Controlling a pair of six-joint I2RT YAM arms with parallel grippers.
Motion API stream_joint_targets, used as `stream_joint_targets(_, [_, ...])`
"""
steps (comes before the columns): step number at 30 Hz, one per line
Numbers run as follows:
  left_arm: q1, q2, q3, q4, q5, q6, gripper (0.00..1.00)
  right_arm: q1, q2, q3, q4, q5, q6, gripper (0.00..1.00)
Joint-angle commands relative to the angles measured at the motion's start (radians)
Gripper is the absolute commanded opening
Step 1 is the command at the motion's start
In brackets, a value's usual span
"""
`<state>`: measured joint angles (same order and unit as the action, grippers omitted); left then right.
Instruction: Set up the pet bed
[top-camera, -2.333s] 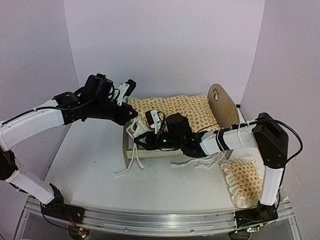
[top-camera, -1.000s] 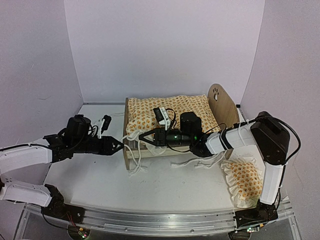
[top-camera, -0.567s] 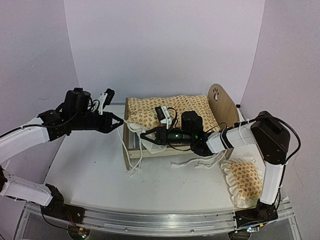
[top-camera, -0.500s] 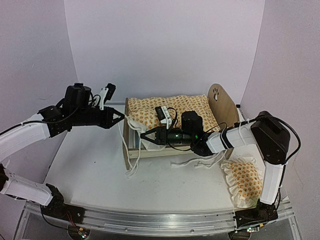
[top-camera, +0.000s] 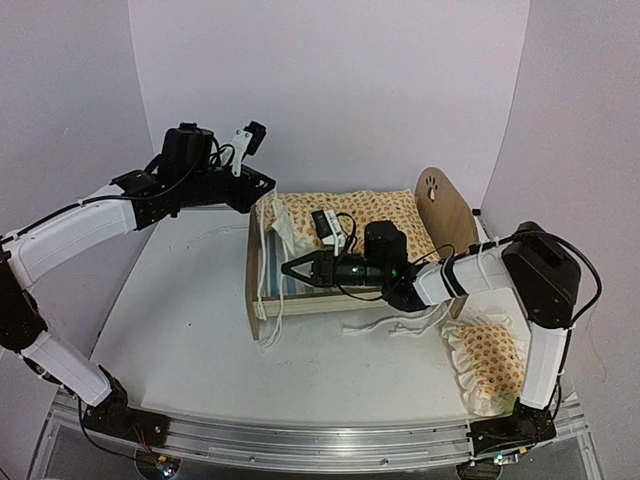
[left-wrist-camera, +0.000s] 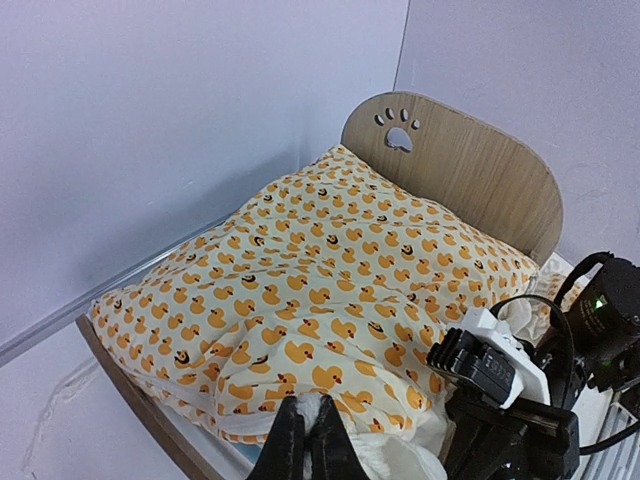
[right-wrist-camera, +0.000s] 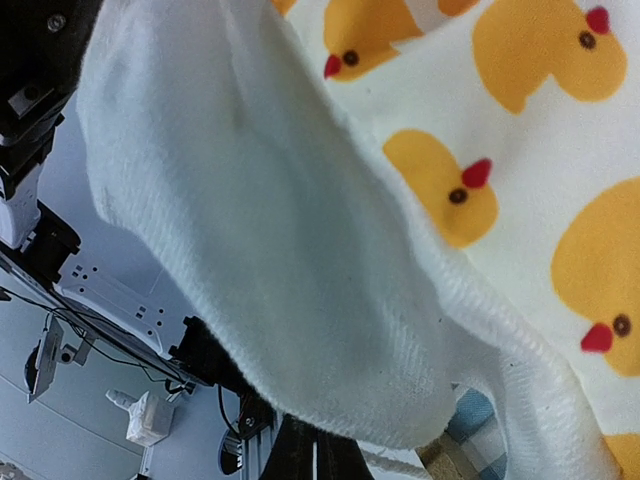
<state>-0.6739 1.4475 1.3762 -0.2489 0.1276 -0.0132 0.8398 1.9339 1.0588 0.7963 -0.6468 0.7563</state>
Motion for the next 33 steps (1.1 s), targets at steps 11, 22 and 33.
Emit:
stream_joint_targets(11, [0.002, 0.078, 0.21, 0.103, -0.063, 0.322, 0.0, -0.012, -0.014, 0.019, 0.041, -0.024, -0.003, 0.0])
stream_joint_targets(22, [0.002, 0.088, 0.239, 0.098, -0.118, 0.481, 0.02, -0.014, 0.002, 0.027, 0.041, -0.033, 0.005, 0.0])
stream_joint_targets(33, [0.002, 0.081, 0.214, 0.092, -0.143, 0.593, 0.03, -0.015, 0.014, 0.034, 0.039, -0.037, 0.008, 0.0])
